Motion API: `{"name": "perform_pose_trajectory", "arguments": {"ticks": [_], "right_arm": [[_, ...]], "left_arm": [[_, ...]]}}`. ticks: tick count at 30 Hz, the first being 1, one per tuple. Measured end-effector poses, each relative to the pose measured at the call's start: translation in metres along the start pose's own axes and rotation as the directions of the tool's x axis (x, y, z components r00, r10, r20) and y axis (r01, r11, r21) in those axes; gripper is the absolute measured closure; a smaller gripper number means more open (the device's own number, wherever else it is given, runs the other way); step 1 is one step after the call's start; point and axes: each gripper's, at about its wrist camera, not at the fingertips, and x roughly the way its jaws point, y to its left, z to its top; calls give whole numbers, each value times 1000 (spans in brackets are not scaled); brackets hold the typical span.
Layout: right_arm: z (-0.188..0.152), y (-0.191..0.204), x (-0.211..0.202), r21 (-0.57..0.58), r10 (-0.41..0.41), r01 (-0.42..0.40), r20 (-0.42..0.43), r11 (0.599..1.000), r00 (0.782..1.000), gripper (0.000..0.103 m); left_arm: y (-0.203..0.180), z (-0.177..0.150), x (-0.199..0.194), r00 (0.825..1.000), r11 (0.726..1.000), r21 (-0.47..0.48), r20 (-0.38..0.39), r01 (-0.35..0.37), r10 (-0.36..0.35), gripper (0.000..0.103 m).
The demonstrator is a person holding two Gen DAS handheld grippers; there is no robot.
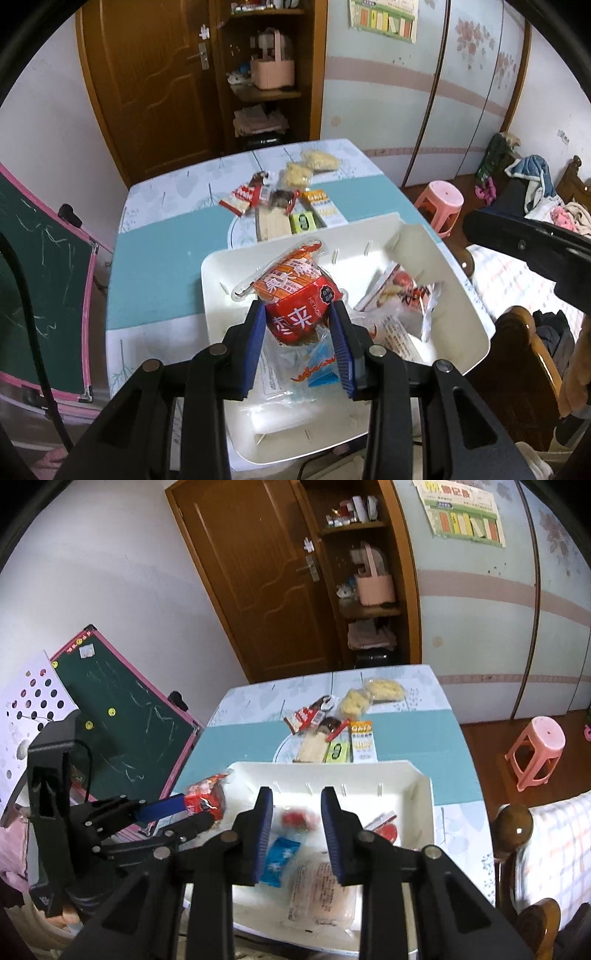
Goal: Organize snacks
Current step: 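Lower red pack and nut bag into the tray and open both tools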
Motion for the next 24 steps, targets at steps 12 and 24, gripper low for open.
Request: {"name": "perform_pose_trajectory", "arguments": {"ticks": [12, 24], "right_arm": [[-8, -4, 23, 34, -4, 6, -77, 999, 997, 75], [-22, -12, 43, 87, 4, 10, -159, 996, 987, 62]], "left_arm": [[4, -13, 27, 997, 1000, -25, -71, 12, -14, 11], [16, -17, 36, 995, 997, -81, -96, -2, -5, 6]]}}
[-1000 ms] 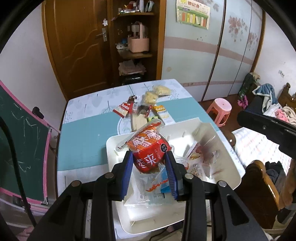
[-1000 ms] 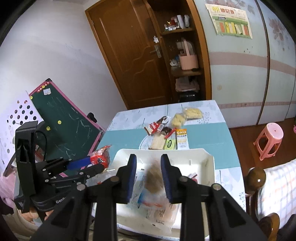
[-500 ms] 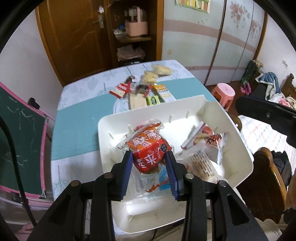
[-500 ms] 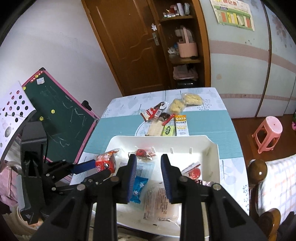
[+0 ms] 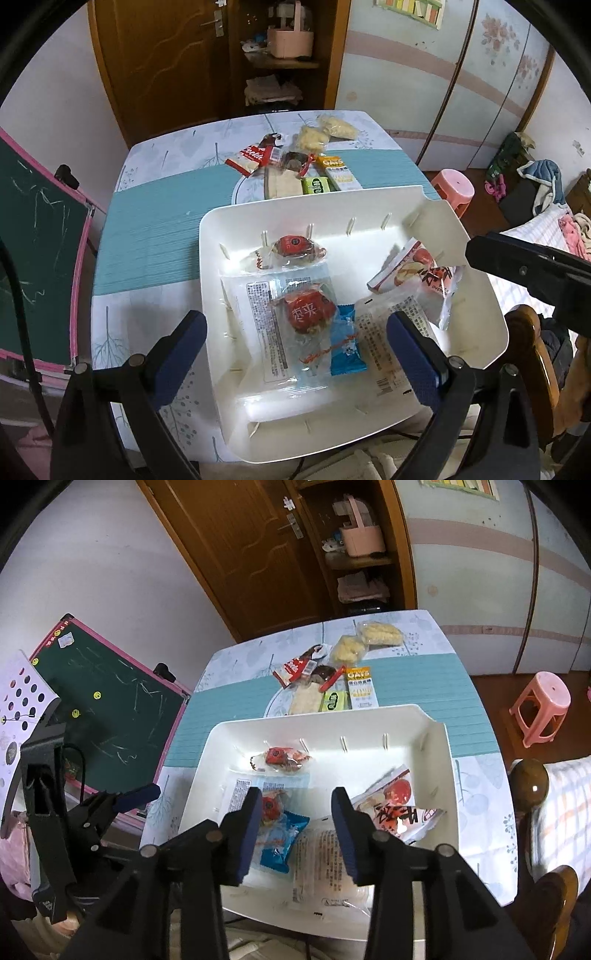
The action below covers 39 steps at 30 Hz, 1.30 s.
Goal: Organize snacks
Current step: 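Lower red pack and nut bag into the tray and open both tools, then move both tools back over the puffed-snack bags on the table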
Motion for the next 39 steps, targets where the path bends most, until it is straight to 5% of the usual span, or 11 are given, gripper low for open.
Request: {"name": "perform_pose_trajectory", "arguments": {"ticks": [39], "right_arm": [[15, -32, 71, 33, -27, 33, -171, 999, 985, 59]], "left_arm": [[5, 35, 48, 995, 997, 36, -67, -74, 76, 6]]}}
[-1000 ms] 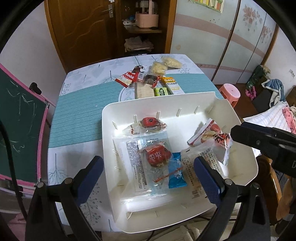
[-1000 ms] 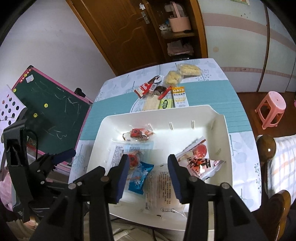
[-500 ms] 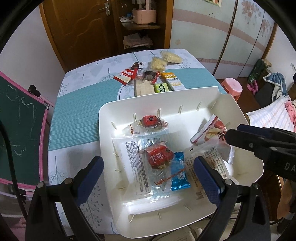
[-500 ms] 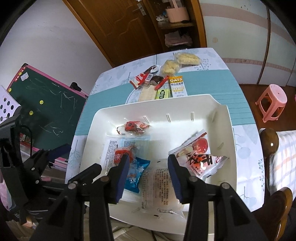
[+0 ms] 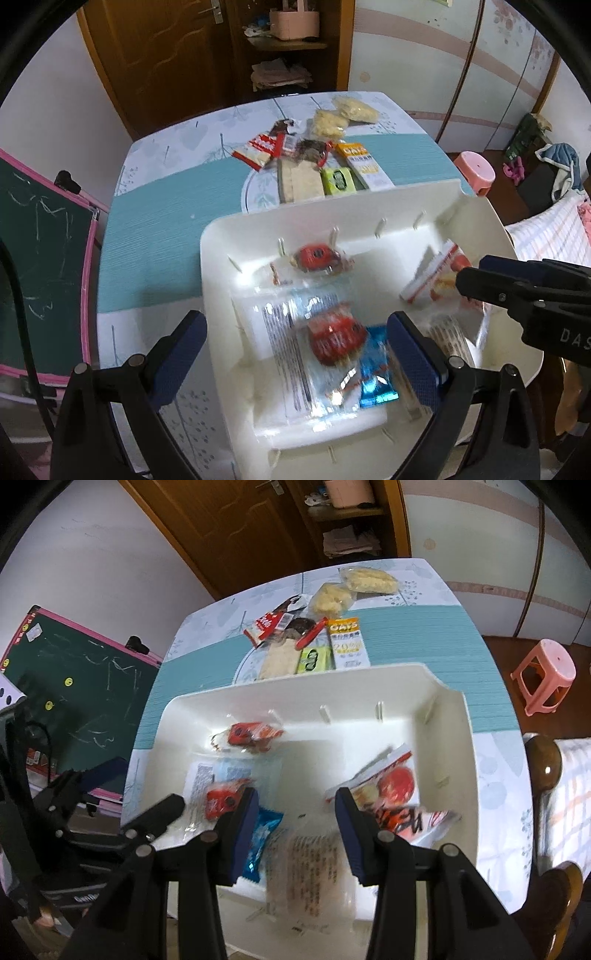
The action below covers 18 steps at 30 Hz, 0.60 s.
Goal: Organize snacks
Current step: 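Move both tools back over the puffed-snack bags on the table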
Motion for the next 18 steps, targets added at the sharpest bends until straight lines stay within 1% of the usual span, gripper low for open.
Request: {"name": "perform_pose_trajectory", "arguments": {"ticks": [3, 6, 7, 9, 13, 16, 17, 18], "right_arm": [[15, -4, 0, -7, -12, 12, 8, 1000, 1000, 60], [35, -8, -2, -21, -24, 24, 22, 999, 999, 59], [44, -10, -4, -25, -31, 31, 28, 999, 999, 59], [62, -13, -7, -31, -38, 39, 41, 999, 998, 59], [106, -23, -15, -22, -55, 57, 69, 998, 996, 60], [145, -36, -17, 13, -68, 67, 71, 998, 995, 59], [160, -41, -17, 29, -71, 69, 68, 997, 995, 59], [175, -46, -17, 53, -74, 71, 65, 996, 995, 55]], "left_arm": [[6, 20, -2, 1000, 1000, 8, 20, -6, 6, 6], [10, 53, -8, 998, 999, 37, 61, -23, 21, 6], [11, 61, -9, 997, 999, 46, 68, -26, 23, 6], [11, 87, -8, 997, 997, 68, 77, -34, 29, 6], [10, 131, -6, 997, 995, 93, 79, -32, 24, 6], [8, 172, -4, 996, 993, 109, 86, -50, 40, 6], [7, 185, -4, 995, 992, 110, 91, -58, 48, 6], [7, 197, -3, 994, 992, 109, 92, -65, 55, 6]]}}
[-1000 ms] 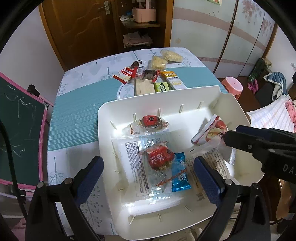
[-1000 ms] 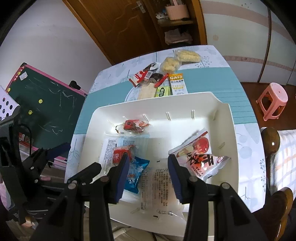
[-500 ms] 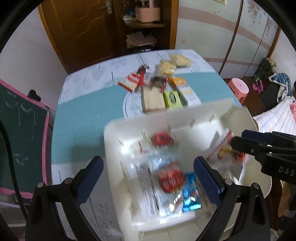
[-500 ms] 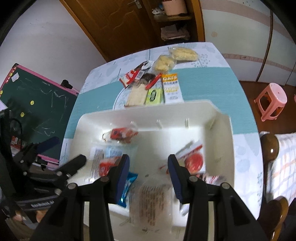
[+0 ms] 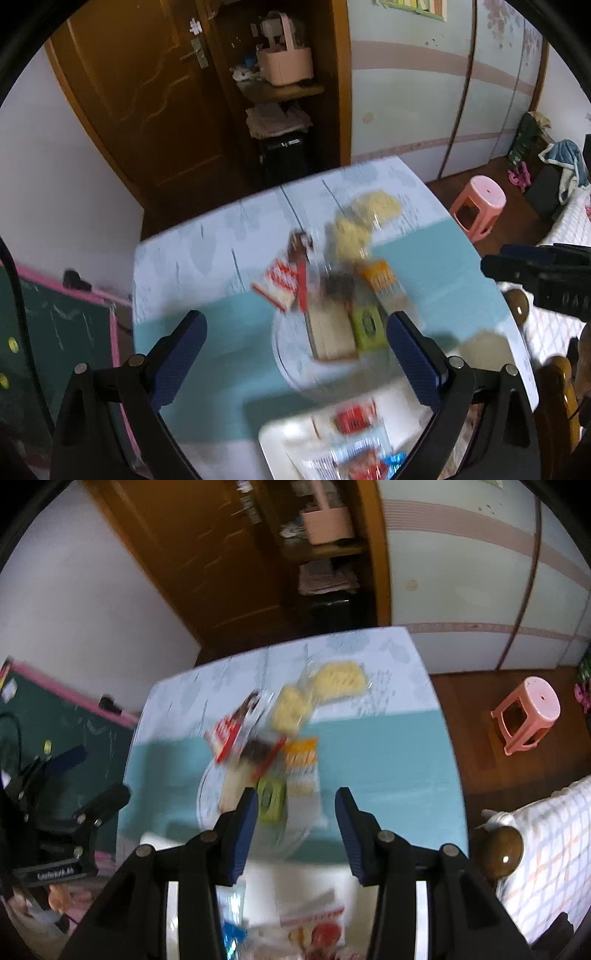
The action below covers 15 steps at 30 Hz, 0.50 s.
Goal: Organize snacks
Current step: 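Move both tools back over the puffed-snack bags on the table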
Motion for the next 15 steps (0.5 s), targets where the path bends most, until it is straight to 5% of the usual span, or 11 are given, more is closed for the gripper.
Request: {"name": "perform_pose_trajectory", "arguments": {"ticks": [6, 15], "right_arm": [[78, -18, 15, 108, -27, 25, 16, 994, 1000, 26], [131, -66, 131, 339, -20, 57, -111, 939, 994, 17]], "left_arm": [[2, 78, 27, 1000, 1000, 11, 13, 26, -26, 6], [-23, 92, 159, 987, 995, -24, -126, 96, -98, 6]]}}
